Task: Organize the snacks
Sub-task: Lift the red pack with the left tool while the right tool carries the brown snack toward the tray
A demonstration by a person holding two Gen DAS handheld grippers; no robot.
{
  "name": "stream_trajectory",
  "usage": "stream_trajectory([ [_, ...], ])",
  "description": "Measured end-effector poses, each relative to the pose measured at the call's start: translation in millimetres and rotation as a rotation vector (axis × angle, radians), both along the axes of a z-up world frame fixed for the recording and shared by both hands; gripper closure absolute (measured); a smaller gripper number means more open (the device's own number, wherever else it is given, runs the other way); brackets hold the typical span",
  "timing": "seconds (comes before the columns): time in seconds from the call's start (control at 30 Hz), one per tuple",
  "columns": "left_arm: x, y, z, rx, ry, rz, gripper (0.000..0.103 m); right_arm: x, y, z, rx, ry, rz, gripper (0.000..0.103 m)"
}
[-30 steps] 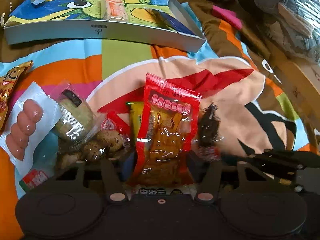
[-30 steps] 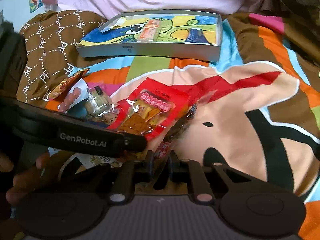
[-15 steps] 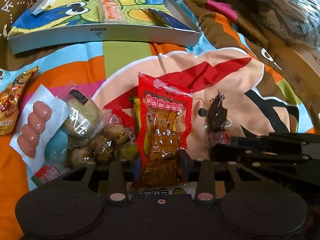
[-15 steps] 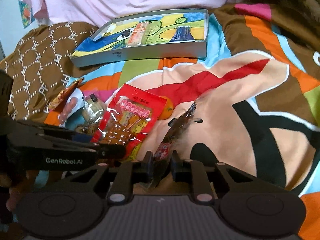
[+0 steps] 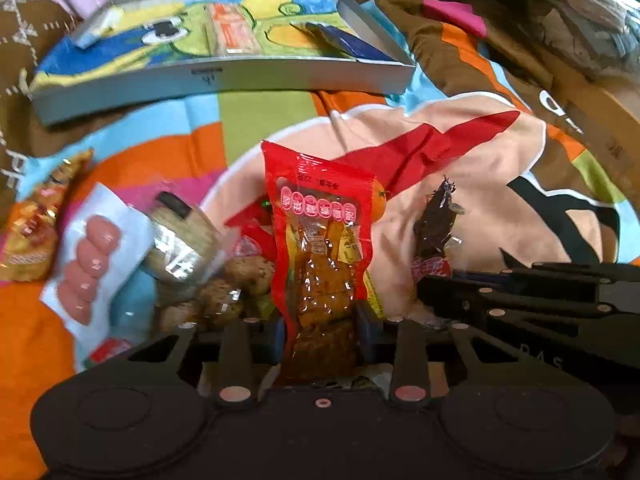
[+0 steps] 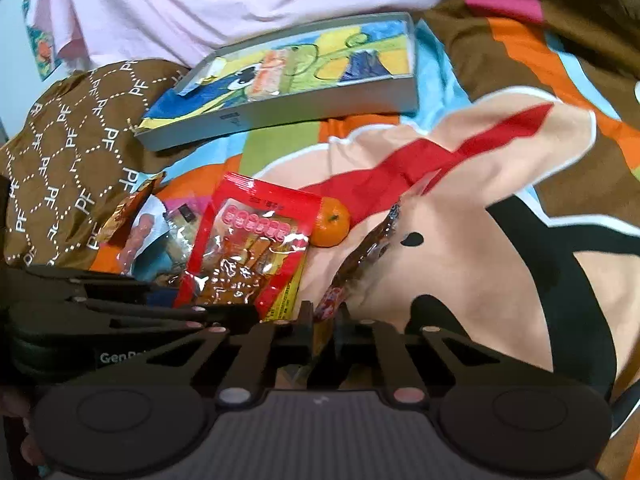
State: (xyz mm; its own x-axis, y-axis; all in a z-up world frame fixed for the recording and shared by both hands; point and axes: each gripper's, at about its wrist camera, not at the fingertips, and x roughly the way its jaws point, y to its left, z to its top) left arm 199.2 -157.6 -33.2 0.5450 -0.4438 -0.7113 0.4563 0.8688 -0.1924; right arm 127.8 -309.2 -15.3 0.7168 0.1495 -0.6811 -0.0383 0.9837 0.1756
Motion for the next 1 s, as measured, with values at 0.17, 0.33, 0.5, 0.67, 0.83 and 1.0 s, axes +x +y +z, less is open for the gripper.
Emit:
stream_trajectory([
  [0.17,-7,10,5,0.015,-0.019,0.043,0.069,-8,16,5,-0.111,-0.056,0.036,0.094],
  [0.33,-13,20,8,0.011,-0.031,0.076,0.069,-14,30,7,-0.199,-0.102,0.066,0.095],
  [0.5,-19,21,15,0.012,-0.065,0.107,0.069,-18,38,7,-0.253,-0.133,0.077,0.096],
  [0.67,-20,26,28,-0.029,-0.115,0.161,0.069,-24,44,11,-0.294,-0.207,0.076,0.103],
  [0.83,-13,32,39,-0.058,-0.15,0.232,0.069,-21,51,7,-0.334,-0.23,0.077,0.103],
  [1.0,0,39,53,-0.078,-0.173,0.3,0.069,-23,49,14,-0.34,-0.348,0.042,0.103],
])
